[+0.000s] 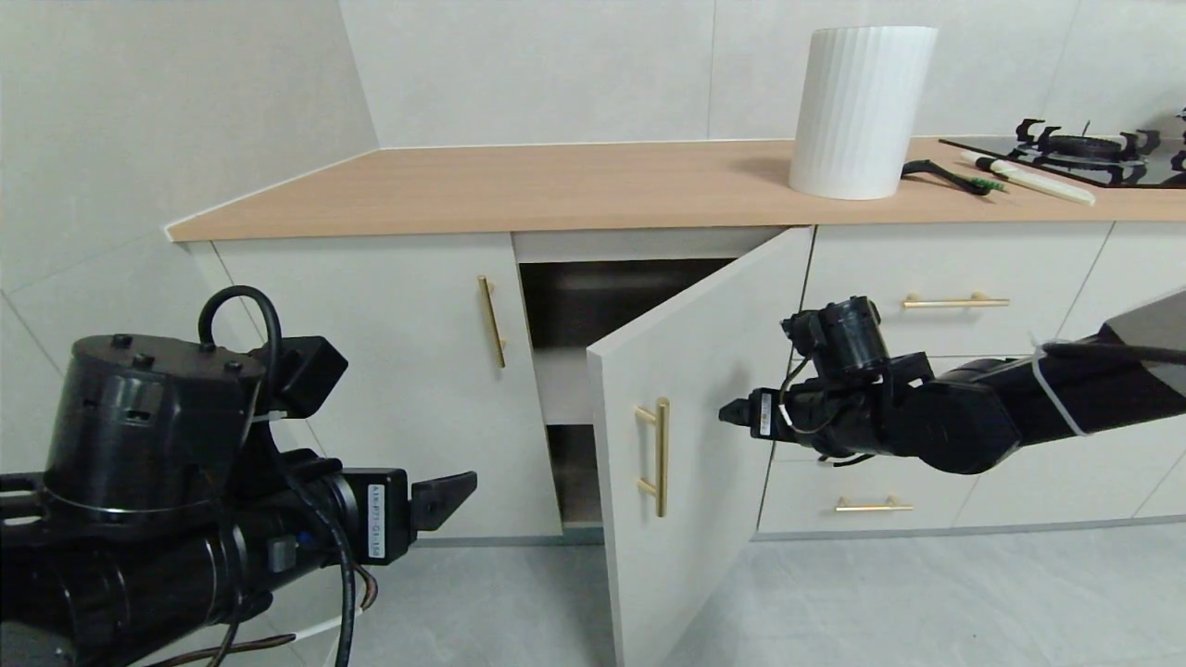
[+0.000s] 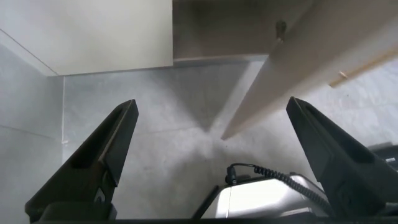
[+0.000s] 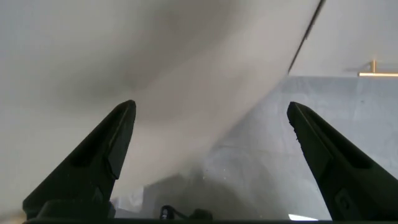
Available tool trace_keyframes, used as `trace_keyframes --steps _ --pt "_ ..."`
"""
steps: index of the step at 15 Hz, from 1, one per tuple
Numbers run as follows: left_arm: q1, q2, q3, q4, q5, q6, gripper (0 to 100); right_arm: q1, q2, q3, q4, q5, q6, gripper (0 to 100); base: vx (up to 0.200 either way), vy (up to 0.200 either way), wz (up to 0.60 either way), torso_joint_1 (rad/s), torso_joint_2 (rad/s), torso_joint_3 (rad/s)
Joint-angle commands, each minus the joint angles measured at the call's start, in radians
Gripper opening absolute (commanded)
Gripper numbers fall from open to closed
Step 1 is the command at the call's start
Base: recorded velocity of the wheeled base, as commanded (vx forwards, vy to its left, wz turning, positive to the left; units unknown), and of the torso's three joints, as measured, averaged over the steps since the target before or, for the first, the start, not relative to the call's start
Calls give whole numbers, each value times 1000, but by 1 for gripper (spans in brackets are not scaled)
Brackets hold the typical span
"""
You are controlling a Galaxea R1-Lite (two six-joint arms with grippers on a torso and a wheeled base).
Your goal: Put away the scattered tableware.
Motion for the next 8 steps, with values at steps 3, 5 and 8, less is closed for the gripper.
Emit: trace_keyframes --steps 3,5,8 --pt "8 -2 -4 12 4 -1 100 18 82 -2 -134 -62 33 100 133 0 0 3 5 3" --pt "31 -20 -18 12 34 1 100 36 131 -25 -211 -117 67 100 100 0 0 -4 -1 9" --pt "34 -48 -20 13 43 30 100 36 205 -129 -241 -220 157 100 0 0 0 0 0 0"
